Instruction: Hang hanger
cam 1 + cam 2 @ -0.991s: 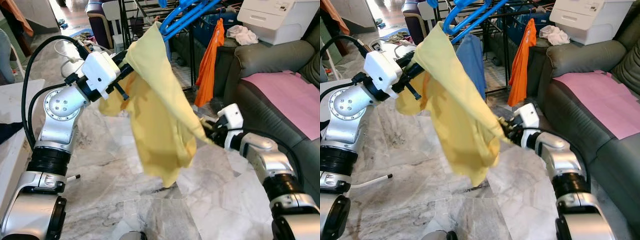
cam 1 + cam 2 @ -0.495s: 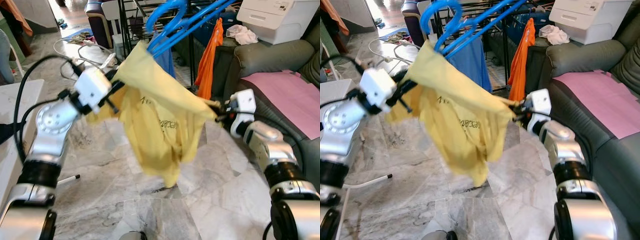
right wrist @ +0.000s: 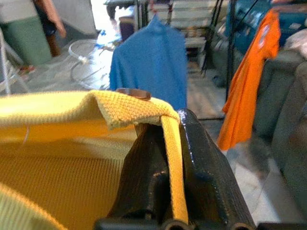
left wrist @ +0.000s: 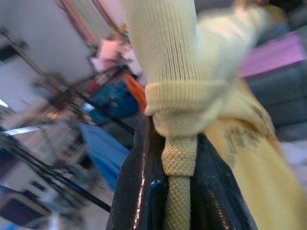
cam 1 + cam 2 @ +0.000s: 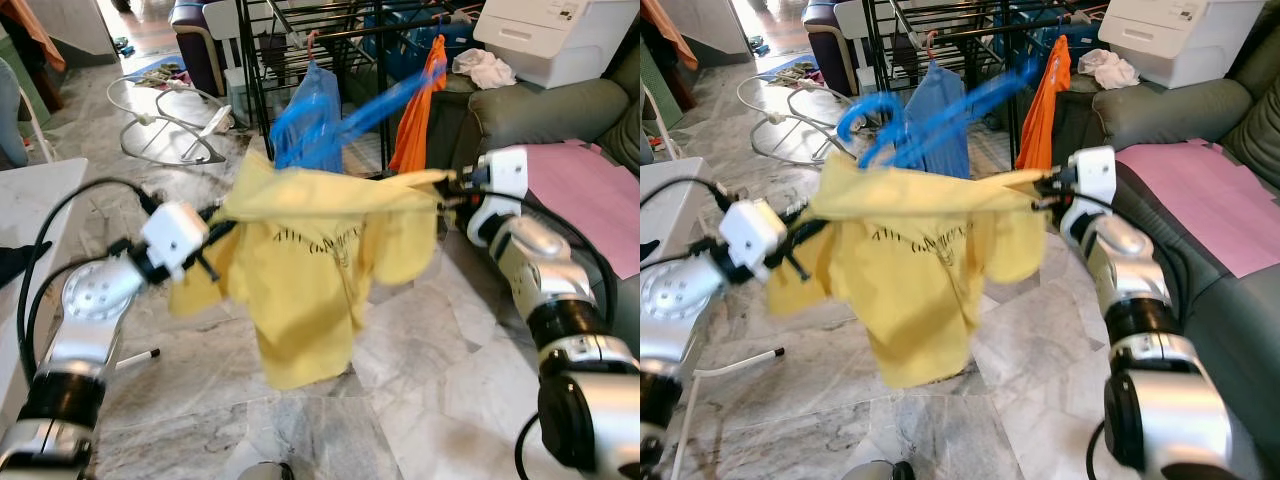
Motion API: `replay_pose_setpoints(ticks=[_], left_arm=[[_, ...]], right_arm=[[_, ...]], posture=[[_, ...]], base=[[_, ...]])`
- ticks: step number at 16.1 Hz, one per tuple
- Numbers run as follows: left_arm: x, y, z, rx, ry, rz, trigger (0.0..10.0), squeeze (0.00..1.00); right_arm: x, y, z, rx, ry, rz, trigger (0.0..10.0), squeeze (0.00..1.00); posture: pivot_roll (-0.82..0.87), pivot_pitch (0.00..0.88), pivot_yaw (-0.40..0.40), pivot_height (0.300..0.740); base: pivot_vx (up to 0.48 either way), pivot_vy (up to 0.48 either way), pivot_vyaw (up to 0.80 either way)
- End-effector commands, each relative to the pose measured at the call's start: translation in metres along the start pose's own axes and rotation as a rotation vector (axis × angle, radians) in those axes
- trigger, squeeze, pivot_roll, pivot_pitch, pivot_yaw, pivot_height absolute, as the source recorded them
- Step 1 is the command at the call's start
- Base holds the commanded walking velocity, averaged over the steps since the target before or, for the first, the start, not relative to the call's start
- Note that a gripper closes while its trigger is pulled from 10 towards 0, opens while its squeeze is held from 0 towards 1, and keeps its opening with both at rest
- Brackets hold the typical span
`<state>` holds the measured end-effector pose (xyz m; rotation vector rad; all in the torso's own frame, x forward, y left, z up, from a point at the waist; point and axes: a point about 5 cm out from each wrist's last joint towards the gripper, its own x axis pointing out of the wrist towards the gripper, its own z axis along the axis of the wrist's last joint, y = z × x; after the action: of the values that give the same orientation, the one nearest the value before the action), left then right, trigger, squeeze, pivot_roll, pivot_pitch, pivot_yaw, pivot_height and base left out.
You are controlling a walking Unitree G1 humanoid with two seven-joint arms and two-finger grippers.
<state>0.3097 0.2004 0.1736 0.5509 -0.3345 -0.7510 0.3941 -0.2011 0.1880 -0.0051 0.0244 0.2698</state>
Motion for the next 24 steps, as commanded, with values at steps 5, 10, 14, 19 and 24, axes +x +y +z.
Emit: replay_pose_setpoints(ticks=[5, 10, 14, 19, 24], left_arm=[[-0.015, -0.028, -0.005, -0.244, -0.006, -0.111, 0.0, 0.0], [-0.016, -0.028, 0.003, -0.503, -0.073, -0.102, 0.0, 0.0], [-0.023, -0.052, 0.006, -0.648, -0.019, -0.336, 0.0, 0.0], [-0.035, -0.065, -0.005, -0.678, 0.105, -0.456, 0.0, 0.0], [-0.048, -0.075, -0.024, -0.623, 0.264, -0.513, 0.0, 0.0]], right_arm=[[0.004, -0.017, 0.032, -0.026, -0.091, -0.118, 0.0, 0.0], [0.006, -0.016, 0.029, -0.032, -0.083, -0.115, 0.0, 0.0], [0.006, -0.017, 0.029, -0.034, -0.087, -0.122, 0.0, 0.0], [0.007, -0.02, 0.038, -0.058, -0.108, -0.122, 0.0, 0.0], [0.012, -0.014, 0.063, -0.122, -0.166, -0.073, 0.0, 0.0]], posture=[[-0.05, 0.024, 0.023, 0.74], [-0.05, 0.026, 0.024, 0.74], [-0.05, 0.026, 0.027, 0.74], [-0.05, 0.027, 0.029, 0.74], [-0.06, 0.029, 0.029, 0.74]], base=[[0.0, 0.0, 0.0], [0.0, 0.0, 0.0], [0.0, 0.0, 0.0], [0.0, 0.0, 0.0], [0.0, 0.0, 0.0]])
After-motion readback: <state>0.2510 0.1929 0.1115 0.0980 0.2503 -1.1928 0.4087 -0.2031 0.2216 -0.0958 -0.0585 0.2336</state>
